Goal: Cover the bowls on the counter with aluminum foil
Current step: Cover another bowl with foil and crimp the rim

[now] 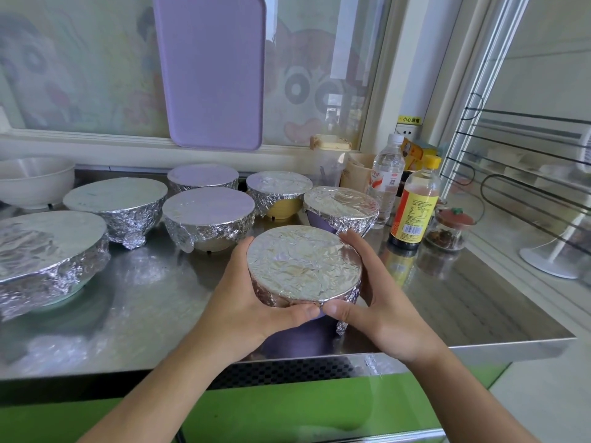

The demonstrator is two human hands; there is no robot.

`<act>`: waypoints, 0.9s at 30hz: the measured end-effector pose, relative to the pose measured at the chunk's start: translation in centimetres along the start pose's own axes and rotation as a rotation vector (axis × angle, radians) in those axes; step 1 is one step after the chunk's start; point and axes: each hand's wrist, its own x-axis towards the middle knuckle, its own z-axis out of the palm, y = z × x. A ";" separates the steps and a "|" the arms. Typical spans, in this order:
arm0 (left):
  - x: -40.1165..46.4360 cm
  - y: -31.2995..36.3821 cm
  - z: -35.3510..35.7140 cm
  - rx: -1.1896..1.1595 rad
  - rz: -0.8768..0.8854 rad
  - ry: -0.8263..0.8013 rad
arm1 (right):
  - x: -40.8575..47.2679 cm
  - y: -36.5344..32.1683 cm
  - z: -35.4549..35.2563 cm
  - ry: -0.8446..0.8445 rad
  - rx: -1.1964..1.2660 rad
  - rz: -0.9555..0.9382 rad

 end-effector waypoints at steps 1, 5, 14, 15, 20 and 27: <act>0.0 -0.1 0.0 0.008 0.007 -0.003 | 0.0 0.0 0.1 0.006 -0.005 -0.005; 0.3 -0.9 -1.4 0.049 -0.011 -0.092 | -0.1 0.2 -0.2 -0.029 0.007 -0.016; 1.2 -1.6 -3.7 0.000 -0.028 -0.155 | 0.1 -0.3 0.2 -0.036 0.047 0.014; 1.2 -1.7 -3.6 0.015 -0.025 -0.141 | 0.1 -0.2 0.2 -0.035 0.043 0.022; 1.1 -1.9 -3.6 0.089 -0.018 -0.106 | 0.2 -0.7 0.2 -0.047 0.031 0.035; 0.5 -1.8 -3.2 0.145 -0.007 -0.084 | 0.3 -1.3 1.0 0.019 0.026 0.055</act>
